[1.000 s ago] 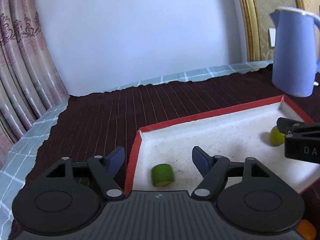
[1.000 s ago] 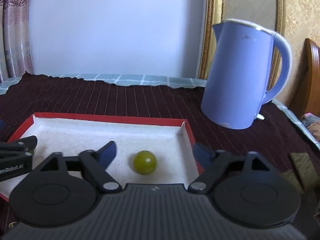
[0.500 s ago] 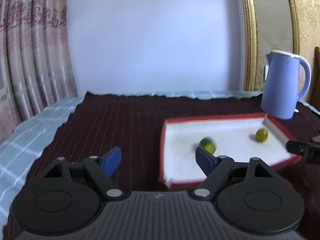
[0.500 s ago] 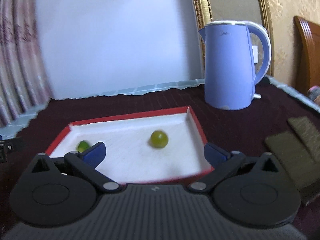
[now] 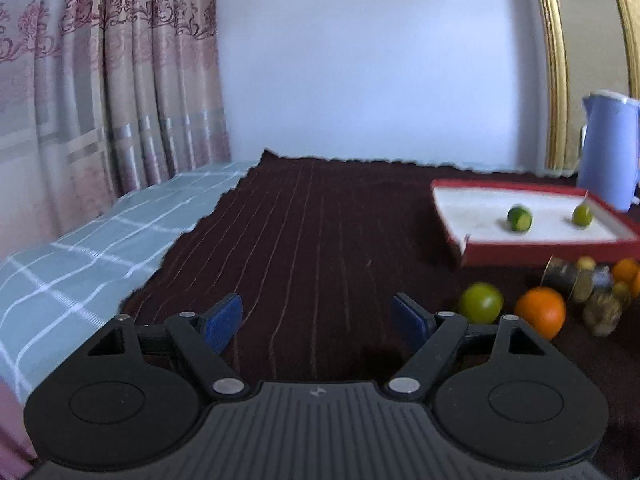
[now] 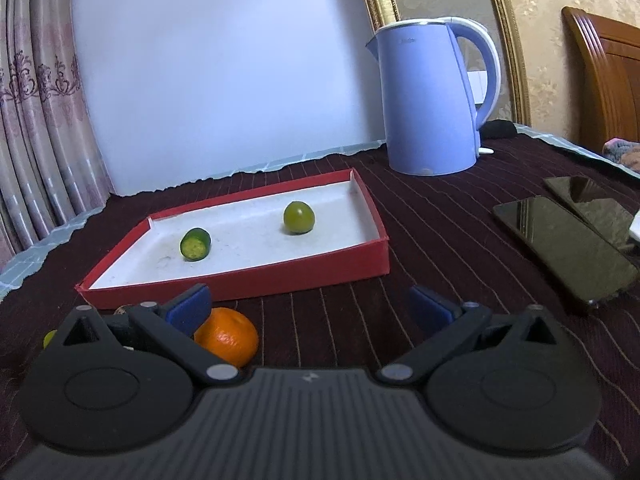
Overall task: Organize fruits
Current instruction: 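Withdraw both open tools from the tray back toward the remaining fruits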
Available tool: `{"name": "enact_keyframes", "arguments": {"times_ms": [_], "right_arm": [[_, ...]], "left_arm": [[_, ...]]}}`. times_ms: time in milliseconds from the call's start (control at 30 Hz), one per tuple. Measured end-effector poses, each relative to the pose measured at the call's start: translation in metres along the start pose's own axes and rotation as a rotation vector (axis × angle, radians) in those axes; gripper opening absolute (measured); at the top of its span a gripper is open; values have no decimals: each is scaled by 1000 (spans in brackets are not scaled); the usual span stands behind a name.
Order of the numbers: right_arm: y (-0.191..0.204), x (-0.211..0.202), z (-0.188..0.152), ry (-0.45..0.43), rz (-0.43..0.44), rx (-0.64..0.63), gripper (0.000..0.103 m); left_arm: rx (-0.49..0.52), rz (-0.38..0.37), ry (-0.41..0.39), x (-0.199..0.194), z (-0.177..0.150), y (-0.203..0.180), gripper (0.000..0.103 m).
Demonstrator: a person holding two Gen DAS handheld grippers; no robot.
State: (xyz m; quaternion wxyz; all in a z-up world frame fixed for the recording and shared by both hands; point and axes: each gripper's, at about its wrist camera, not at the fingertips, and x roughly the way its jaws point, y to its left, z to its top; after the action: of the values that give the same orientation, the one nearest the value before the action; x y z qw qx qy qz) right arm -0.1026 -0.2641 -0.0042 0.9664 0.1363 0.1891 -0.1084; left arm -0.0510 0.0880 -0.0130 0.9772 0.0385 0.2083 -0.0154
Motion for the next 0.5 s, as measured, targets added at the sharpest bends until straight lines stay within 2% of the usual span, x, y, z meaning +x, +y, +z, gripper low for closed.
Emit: {"name": "enact_keyframes", "arguments": {"times_ms": [100,167,300,500], "right_arm": [[2,1,-1,2,-21,-11,103],[4,0,-1,-1,-27,-18,103],[6,-1,-2,0,-43,-30,103],[8,-2,-3,8,-62,-50,103]], "left_arm": [[-39,-41,38,5,-4,-3,82],[-57,-72,25,5,-6,-9,82],[-26,18,6,7,-7,-16,82],[69,99,83,6,-16,4,82]]}}
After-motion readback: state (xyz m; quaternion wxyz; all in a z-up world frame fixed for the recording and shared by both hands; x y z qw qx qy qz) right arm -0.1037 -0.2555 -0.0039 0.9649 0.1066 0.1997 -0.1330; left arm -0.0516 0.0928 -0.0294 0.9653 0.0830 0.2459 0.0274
